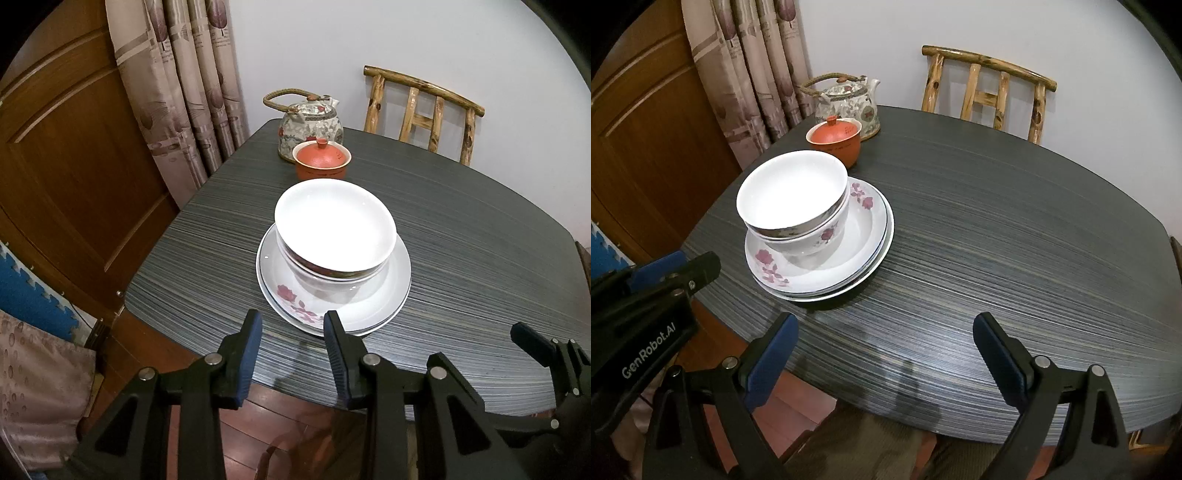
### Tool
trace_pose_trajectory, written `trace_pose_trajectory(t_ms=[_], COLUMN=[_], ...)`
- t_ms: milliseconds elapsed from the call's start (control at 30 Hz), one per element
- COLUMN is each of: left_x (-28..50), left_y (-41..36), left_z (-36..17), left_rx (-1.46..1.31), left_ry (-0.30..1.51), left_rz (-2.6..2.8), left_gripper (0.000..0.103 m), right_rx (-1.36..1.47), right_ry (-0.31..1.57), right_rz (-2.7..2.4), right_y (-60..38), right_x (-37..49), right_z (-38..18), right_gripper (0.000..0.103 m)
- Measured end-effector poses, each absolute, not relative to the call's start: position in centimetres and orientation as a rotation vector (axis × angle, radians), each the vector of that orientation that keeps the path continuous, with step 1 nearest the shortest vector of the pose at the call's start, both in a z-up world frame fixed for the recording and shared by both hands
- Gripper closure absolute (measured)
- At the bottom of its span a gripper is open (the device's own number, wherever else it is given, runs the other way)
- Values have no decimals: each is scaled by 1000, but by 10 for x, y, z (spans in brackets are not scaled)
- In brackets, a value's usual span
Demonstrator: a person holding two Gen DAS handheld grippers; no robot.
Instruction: Organize plates and bowls
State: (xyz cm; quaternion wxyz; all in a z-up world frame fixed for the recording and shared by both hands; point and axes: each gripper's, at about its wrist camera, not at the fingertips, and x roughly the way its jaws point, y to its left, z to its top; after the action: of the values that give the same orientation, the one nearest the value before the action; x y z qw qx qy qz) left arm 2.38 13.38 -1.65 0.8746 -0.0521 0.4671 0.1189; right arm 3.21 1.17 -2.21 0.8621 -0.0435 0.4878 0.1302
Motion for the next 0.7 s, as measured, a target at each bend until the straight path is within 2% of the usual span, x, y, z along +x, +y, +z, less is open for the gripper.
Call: trace_pose_trajectory(t_ms=[700], left_x=[22], left_y=[136], left_z=[-18], left_rx=[-105], left_ry=[953], left_rz=[232], left_gripper=[68], right_rx=[-97], right_ry=[1034], right_rz=[281], right_y=[15], right_x=[31], right_z=[-24], right_gripper=[9])
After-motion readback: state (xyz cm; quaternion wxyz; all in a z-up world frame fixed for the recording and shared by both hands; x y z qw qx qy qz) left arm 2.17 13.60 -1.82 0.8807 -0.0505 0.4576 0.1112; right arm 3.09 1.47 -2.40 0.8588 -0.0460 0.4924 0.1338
